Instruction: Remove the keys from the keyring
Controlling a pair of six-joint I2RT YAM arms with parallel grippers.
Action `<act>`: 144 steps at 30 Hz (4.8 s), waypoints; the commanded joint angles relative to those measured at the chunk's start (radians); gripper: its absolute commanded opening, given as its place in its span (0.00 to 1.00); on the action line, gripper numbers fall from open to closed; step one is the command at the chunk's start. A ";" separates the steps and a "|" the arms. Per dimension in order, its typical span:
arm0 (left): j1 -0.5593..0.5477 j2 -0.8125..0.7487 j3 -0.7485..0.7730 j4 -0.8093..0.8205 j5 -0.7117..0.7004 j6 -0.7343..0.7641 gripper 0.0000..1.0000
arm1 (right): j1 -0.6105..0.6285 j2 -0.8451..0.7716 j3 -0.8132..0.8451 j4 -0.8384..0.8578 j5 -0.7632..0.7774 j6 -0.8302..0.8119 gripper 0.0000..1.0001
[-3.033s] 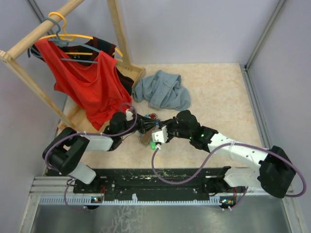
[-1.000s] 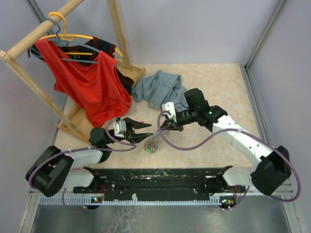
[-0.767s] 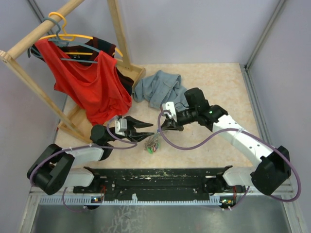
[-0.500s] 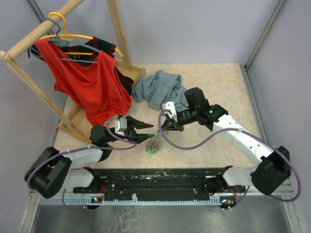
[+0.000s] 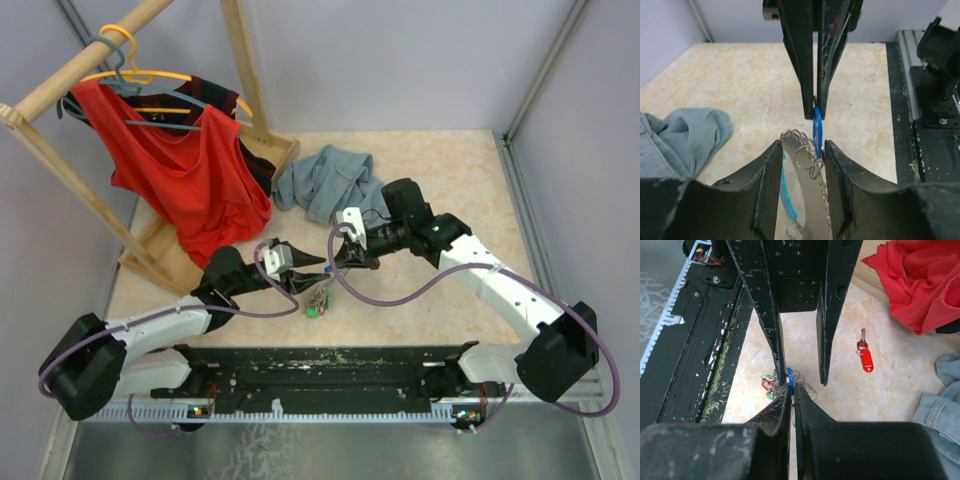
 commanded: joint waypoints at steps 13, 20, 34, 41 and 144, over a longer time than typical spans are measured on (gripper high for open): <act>-0.003 0.020 0.041 -0.074 -0.001 0.054 0.20 | -0.013 -0.015 0.057 0.036 -0.051 -0.011 0.00; -0.003 0.014 0.055 -0.089 0.007 0.027 0.00 | -0.013 -0.014 0.049 0.019 -0.053 -0.035 0.00; -0.003 0.001 0.087 -0.129 0.051 0.011 0.00 | -0.012 0.024 0.012 0.025 -0.050 -0.053 0.44; -0.003 0.004 0.086 -0.120 0.053 0.006 0.00 | -0.011 0.050 -0.003 0.062 -0.018 -0.014 0.35; 0.077 0.074 -0.046 0.380 0.163 -0.183 0.27 | -0.103 0.052 0.207 -0.257 -0.217 -0.158 0.00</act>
